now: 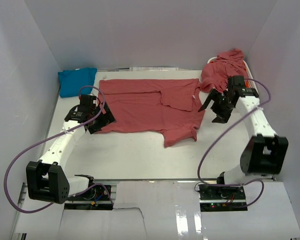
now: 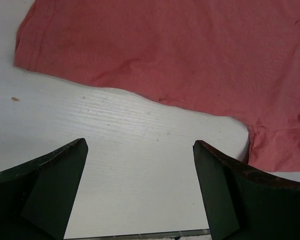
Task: Fold and stack the t-shirts
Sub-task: Grap the side of the flattened tshirt closest away from the robot with both arms
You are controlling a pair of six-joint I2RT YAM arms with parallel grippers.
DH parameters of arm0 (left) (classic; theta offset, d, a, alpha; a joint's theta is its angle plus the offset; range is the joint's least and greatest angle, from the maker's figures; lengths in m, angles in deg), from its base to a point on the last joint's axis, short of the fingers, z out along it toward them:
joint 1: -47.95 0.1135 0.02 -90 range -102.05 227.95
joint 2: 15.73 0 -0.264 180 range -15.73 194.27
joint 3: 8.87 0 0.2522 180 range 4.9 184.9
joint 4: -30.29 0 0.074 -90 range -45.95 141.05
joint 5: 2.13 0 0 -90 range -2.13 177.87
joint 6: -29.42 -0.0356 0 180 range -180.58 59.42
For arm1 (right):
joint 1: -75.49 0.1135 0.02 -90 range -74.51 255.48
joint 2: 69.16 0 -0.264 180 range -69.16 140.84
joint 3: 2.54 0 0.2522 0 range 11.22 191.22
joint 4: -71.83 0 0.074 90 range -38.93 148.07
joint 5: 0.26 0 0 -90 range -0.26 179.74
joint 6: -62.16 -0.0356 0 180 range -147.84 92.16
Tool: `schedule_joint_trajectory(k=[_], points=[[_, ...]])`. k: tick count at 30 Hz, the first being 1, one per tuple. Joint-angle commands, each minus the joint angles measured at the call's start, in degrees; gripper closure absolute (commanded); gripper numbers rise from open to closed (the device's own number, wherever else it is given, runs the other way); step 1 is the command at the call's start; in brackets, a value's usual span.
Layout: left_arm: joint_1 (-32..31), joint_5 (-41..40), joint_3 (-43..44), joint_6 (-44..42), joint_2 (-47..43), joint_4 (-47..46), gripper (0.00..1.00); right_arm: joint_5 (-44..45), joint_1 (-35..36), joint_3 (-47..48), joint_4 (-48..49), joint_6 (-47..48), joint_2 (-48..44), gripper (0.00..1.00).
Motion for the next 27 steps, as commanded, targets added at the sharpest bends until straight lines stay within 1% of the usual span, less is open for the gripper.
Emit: schedule_joint_trajectory(k=[1, 2, 3, 4, 5, 7, 8, 9, 11, 12, 14, 15, 16, 17, 18, 19, 20, 25, 27], points=[[0.2, 0.6, 0.4, 0.3, -1.1, -0.9, 0.02, 9.6, 3.2, -5.4, 6.6, 12.2, -12.2, 0.06], [0.3, 0.6, 0.3, 0.3, -1.1, -0.9, 0.02, 10.7, 6.2, -8.8, 7.4, 14.7, -13.5, 0.06], [0.2, 0.6, 0.3, 0.2, -1.2, -0.9, 0.02, 12.0, 7.6, -11.4, 10.8, 15.6, -17.3, 0.07], [0.2, 0.4, 0.2, 0.1, -1.2, -0.8, 0.02, 10.8, 8.5, -14.2, 13.6, 16.6, -19.4, 0.07], [0.2, 0.1, 0.2, 0.0, -1.1, -0.9, 0.02, 10.4, 9.4, -18.9, 15.6, 18.0, -21.4, 0.08], [0.1, 0.0, 0.5, -0.3, -0.7, -0.9, 0.02, 10.0, 9.6, -22.7, 20.1, 18.4, -26.4, 0.08], [0.0, 0.2, 0.8, -0.3, -0.5, -0.8, 0.02, 8.6, 9.6, -26.6, 21.8, 19.9, -28.3, 0.09], [-0.1, 0.3, 1.0, -0.2, -0.5, -0.8, 0.02, 7.8, 9.6, -28.6, 25.6, 20.1, -32.1, 0.08], [-0.1, 0.4, 1.5, -0.1, -0.7, -1.0, 0.02, 8.8, 9.6, -32.8, 28.5, 21.1, -36.0, 0.08], [-0.1, 0.5, 1.5, -0.1, -0.9, -1.0, 0.02, 7.8, 9.6, -37.7, 30.5, 22.4, -40.4, 0.1], [-0.1, 0.7, 1.1, 0.1, -1.6, -1.3, 0.02, 7.2, 9.6, -42.8, 36.7, 23.2, -45.7, 0.1], [-0.1, 0.9, 0.9, 0.1, -1.9, -1.7, 0.02, 6.8, 9.6, -48.2, 39.0, 23.7, -51.0, 0.11], [-0.2, 0.9, 0.6, 0.2, -2.3, -1.9, 0.02, 6.1, 9.6, -50.7, 41.6, 23.4, -53.4, 0.11], [-0.2, 0.9, 0.2, 0.4, -3.1, -2.1, 0.02, 5.2, 9.6, -52.6, 47.4, 23.4, -55.8, 0.11], [-0.1, 0.9, -0.6, 0.8, -3.5, -2.7, 0.02, 4.0, 9.6, -54.8, 50.0, 23.8, -59.4, 0.11], [-0.1, 0.8, -1.1, 0.8, -3.8, -2.8, 0.02, 4.5, 9.6, -57.6, 50.8, 22.4, -60.6, 0.08], [-0.1, 0.7, -1.4, 0.8, -4.1, -3.0, 0.02, 4.3, 9.6, -58.5, 53.3, 21.9, -61.4, 0.07], [-0.1, -0.2, -3.5, 0.5, -5.8, -4.7, 0.02, -2.6, 9.6, -62.2, 56.0, 22.4, -61.6, 0.09], [-0.1, -1.3, -3.6, 0.0, -6.0, -5.4, 0.02, -2.8, 9.6, -64.5, 58.2, 22.4, -61.7, 0.09]])
